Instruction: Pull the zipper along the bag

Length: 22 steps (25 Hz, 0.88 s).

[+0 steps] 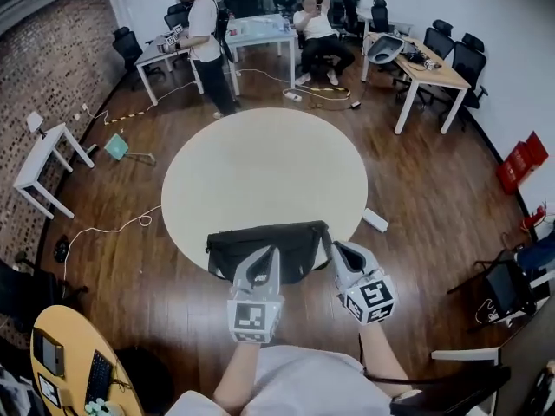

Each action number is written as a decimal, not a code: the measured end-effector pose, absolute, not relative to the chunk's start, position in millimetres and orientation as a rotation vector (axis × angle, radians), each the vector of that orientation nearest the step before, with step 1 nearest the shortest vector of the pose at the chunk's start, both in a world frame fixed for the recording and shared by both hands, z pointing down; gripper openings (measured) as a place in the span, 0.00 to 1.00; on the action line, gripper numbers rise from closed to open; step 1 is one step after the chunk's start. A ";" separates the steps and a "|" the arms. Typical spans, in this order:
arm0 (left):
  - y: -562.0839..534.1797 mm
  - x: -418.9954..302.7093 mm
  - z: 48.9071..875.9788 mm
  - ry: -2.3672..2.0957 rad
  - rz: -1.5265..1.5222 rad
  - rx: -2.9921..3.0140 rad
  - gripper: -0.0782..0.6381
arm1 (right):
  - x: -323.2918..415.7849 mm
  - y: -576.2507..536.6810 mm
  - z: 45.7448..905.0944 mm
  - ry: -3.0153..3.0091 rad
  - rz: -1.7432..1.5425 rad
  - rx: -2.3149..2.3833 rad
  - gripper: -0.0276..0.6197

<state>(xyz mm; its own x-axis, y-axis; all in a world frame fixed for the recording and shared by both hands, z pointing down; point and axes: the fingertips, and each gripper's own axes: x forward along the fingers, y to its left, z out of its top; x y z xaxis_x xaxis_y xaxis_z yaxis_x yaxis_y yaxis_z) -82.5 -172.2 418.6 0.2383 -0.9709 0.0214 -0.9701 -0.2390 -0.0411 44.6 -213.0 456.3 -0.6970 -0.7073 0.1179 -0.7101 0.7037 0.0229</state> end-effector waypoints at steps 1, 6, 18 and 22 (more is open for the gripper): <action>-188.7 -91.7 415.1 1.896 -0.059 -2.476 0.13 | 39.7 -226.8 454.1 -2.771 0.014 1.186 0.03; -259.3 -111.0 424.4 1.753 -0.066 -2.629 0.13 | 43.5 -282.6 469.3 -2.609 0.028 1.356 0.03; -360.3 -48.7 512.0 1.647 -0.413 -2.861 0.13 | 49.6 -348.5 686.6 -2.315 0.458 0.980 0.03; -382.6 -43.5 536.1 1.670 -0.558 -2.838 0.13 | 26.1 -350.9 741.8 -2.295 0.518 0.786 0.03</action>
